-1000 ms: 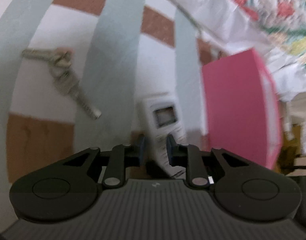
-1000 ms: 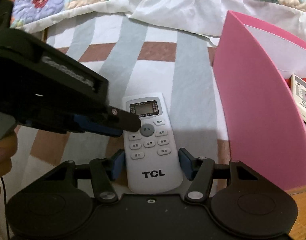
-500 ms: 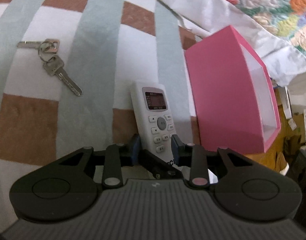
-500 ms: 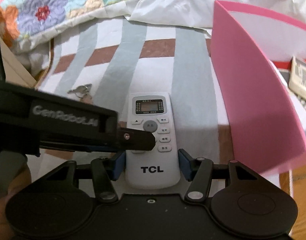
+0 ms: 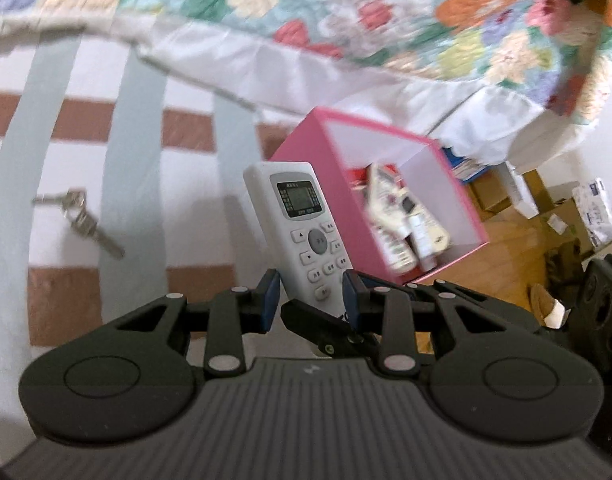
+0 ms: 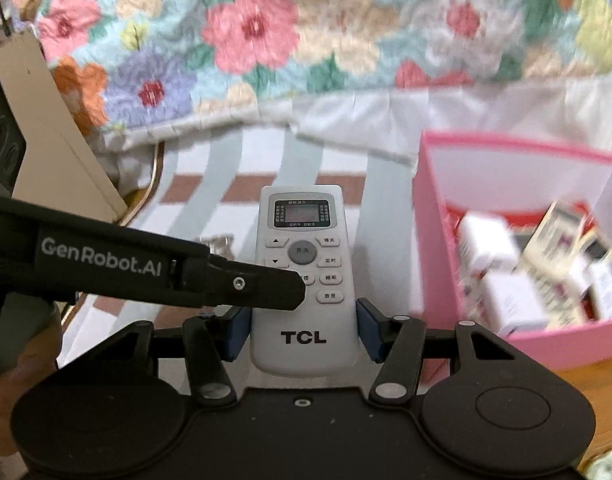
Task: Organize rigid objects
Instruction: 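Carry the TCL remote into the pink box and open the left gripper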
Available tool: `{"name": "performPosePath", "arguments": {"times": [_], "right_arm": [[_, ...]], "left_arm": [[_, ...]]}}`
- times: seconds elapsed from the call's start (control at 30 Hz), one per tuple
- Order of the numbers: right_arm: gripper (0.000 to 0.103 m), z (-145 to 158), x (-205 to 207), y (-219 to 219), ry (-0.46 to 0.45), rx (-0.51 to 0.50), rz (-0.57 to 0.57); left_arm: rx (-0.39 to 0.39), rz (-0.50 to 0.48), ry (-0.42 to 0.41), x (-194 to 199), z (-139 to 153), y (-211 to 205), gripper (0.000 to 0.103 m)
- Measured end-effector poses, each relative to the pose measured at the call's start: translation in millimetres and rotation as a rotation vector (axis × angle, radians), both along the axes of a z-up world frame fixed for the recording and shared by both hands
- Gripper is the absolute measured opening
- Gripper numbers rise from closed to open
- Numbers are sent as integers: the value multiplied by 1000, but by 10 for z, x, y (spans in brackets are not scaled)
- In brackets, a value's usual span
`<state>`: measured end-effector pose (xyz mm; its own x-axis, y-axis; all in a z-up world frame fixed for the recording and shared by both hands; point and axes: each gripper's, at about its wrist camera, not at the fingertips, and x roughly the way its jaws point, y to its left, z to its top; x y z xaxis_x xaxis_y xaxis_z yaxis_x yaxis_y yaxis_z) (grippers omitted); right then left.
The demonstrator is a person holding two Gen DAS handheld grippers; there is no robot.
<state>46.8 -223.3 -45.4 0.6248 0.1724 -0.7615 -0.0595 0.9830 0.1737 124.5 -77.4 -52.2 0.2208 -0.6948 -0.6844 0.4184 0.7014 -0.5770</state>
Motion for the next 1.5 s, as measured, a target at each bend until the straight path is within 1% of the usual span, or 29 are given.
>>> {"name": "performPosePath", "arguments": {"times": [0.1, 0.2, 0.27, 0.33, 0.43, 0.5, 0.53, 0.63, 0.73, 0.8, 0.93, 1.13, 1.23, 1.27, 1.3, 1.37, 1.4, 1.43, 1.47, 1.5], "right_arm": [[61, 191, -25, -156, -33, 28, -29], [61, 281, -33, -285, -39, 43, -51], [61, 324, -70, -379, -51, 29, -72], [61, 366, -88, -490, -62, 24, -100], [61, 393, -62, -730, -65, 64, -151], [61, 397, -20, -884, -55, 87, -184], [61, 392, 9, -955, -51, 96, -196], [61, 311, 130, -1155, -15, 99, -221], [61, 166, 285, -1380, 25, 121, -243], [61, 35, 383, -1515, 58, 153, -252], [61, -192, 508, -1589, 103, 191, -252], [61, -468, 623, -1661, 158, 246, -268], [61, -566, 663, -1676, 171, 262, -268], [62, -584, 674, -1683, 174, 258, -270], [66, -585, 680, -1686, 169, 241, -278], [70, -565, 667, -1638, 146, 150, -264], [70, -554, 648, -1590, 145, 88, -249], [71, -538, 616, -1551, 139, 52, -238], [71, -515, 568, -1531, 130, 53, -219], [71, -484, 518, -1514, 123, 65, -198]], "left_arm": [[-7, -16, -46, -27, 217, -150, 31], [-11, -11, -66, -78, 321, -301, 31], [-5, -32, -79, -88, 371, -445, 31], [-4, -55, -75, -56, 438, -612, 31], [2, -90, -71, 16, 517, -849, 31], [16, -109, -57, 71, 519, -1011, 31], [30, -119, -50, 109, 508, -1099, 31], [67, -151, 12, 307, 409, -1352, 31], [100, -182, 53, 507, 249, -1603, 31], [132, -180, 85, 592, 131, -1708, 31], [219, -191, 110, 682, -34, -1871, 31], [360, -210, 125, 736, -230, -2108, 31], [393, -203, 105, 715, -288, -2159, 32], [390, -203, 99, 717, -290, -2160, 32], [373, -197, 91, 717, -275, -2136, 33], [353, -187, 57, 706, -208, -2083, 34], [344, -182, 27, 692, -154, -2048, 35], [335, -174, 1, 672, -100, -2008, 37], [328, -173, -13, 660, -57, -1977, 39], [315, -178, -23, 632, -10, -1928, 39]]}}
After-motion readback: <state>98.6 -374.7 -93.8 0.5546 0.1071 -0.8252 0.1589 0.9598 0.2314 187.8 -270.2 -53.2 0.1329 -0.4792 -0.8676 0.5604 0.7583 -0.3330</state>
